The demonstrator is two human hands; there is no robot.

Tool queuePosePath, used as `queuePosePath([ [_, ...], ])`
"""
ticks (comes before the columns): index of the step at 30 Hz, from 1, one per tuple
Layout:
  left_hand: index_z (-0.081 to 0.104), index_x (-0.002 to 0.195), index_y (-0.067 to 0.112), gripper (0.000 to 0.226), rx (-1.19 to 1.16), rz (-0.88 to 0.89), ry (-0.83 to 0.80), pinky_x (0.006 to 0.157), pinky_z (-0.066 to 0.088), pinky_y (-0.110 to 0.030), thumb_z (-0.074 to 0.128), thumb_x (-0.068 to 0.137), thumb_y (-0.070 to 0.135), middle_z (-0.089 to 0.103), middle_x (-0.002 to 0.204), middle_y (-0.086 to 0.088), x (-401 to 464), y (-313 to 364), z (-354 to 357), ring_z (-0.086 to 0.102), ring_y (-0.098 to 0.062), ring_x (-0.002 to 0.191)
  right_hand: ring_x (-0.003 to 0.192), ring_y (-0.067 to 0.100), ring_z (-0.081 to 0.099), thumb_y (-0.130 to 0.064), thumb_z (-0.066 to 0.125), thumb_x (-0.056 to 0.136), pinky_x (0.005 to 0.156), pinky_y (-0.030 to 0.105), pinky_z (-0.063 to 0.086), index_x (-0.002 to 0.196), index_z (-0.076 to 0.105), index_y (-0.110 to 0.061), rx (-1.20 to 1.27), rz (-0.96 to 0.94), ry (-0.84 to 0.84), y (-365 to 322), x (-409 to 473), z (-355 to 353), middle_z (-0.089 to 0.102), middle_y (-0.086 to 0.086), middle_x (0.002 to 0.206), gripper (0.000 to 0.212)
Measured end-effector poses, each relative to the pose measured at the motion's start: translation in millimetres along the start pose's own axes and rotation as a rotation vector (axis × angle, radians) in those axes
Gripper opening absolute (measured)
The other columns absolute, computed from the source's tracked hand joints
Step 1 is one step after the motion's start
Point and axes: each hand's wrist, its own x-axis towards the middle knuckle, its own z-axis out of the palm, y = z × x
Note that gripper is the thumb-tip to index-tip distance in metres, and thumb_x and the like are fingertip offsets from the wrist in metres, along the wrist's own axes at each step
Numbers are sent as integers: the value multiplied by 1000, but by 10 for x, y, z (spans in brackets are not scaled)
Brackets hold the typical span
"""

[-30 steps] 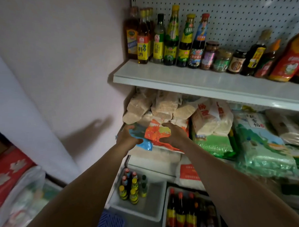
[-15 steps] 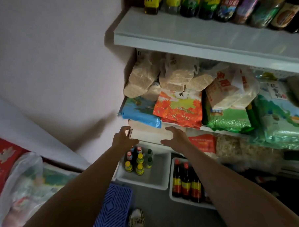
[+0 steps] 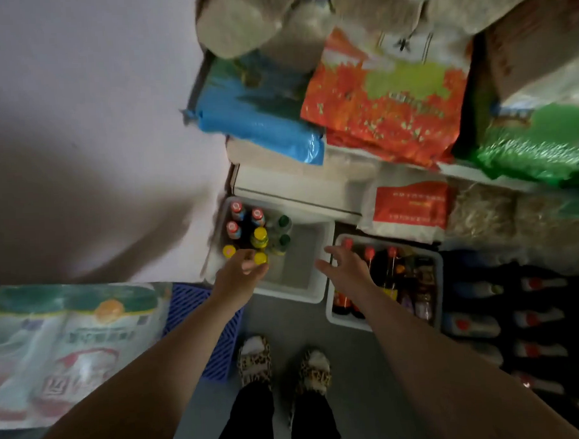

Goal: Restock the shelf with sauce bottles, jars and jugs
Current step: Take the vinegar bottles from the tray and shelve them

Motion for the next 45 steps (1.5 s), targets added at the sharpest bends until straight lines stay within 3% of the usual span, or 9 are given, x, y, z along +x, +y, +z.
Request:
queuePosePath([
  [4, 55, 129, 15, 44, -62, 7, -4, 87, 48, -34, 66, 92, 35, 63, 122, -4, 475, -297, 564, 59, -21, 114, 100, 9, 56, -43, 65, 95, 62, 10, 36, 142, 54, -25, 78, 16, -2, 515, 496, 388, 53, 0, 146, 51],
  [9, 47, 137, 17, 68, -69, 88, 37, 101, 45, -43, 65, 83, 54, 57, 133, -2, 1226, -601, 1188, 55, -22, 122, 117, 11, 59, -44, 66, 95, 56, 8, 42, 142, 54, -31, 214, -27, -32, 1098, 1214, 847, 52, -4, 145, 50],
  [16, 12, 157, 14, 81, -22, 248, 173, 116, 20, -26, 59, 96, 39, 24, 161, -4, 2270, -976, 1823, 26, -19, 147, 135, 19, 50, -43, 52, 102, 110, 42, 45, 150, 46, -26, 362, -255, -40, 1503, 2394, 1487, 50, 2, 150, 50],
  [20, 25, 154, 14, 69, -75, 371, 321, 111, 26, -24, 59, 97, 32, 38, 154, -3, 2722, -1185, 1981, 36, -14, 139, 136, 11, 47, -35, 56, 102, 112, 33, 43, 153, 40, -22, 520, -380, -114, 1700, 2917, 1752, 47, -4, 149, 55],
  [23, 46, 139, 18, 47, -106, 490, 380, 106, 40, -32, 60, 96, 29, 57, 134, 0, 2897, -1318, 2072, 51, -14, 123, 108, -16, 57, -20, 52, 105, 89, 10, 49, 151, 41, -17, 575, -474, -150, 1732, 3171, 1905, 53, -13, 132, 48],
  [26, 57, 123, 17, 30, -100, 527, 381, 86, 42, -12, 62, 95, 27, 63, 115, 3, 2905, -1362, 2073, 56, -10, 105, 99, -24, 57, -18, 49, 106, 81, 5, 48, 149, 43, -20, 630, -487, -208, 1788, 3323, 2017, 57, -20, 124, 44],
  [29, 60, 114, 21, 20, -87, 546, 375, 73, 38, 0, 63, 94, 25, 63, 106, 8, 2865, -1371, 2048, 56, -5, 97, 108, -20, 55, -19, 51, 105, 82, 6, 48, 142, 45, -33, 667, -459, -264, 1864, 3319, 2079, 58, -27, 122, 40],
  [35, 65, 101, 18, 23, -49, 569, 410, 71, 45, -24, 64, 92, 38, 68, 92, 3, 2801, -1246, 1998, 63, -12, 87, 136, 16, 51, -1, 70, 90, 106, 32, 49, 150, 44, -21, 589, -522, -397, 2060, 3330, 1987, 57, -2, 144, 69],
  [45, 69, 89, 16, 44, -186, 552, 446, 69, 49, -29, 70, 80, 59, 69, 81, 5, 2664, -549, 2004, 65, -11, 80, 118, 28, 65, 1, 75, 83, 100, 42, 54, 140, 53, -15, 648, -509, -399, 2129, 3112, 1542, 68, 11, 127, 62],
])
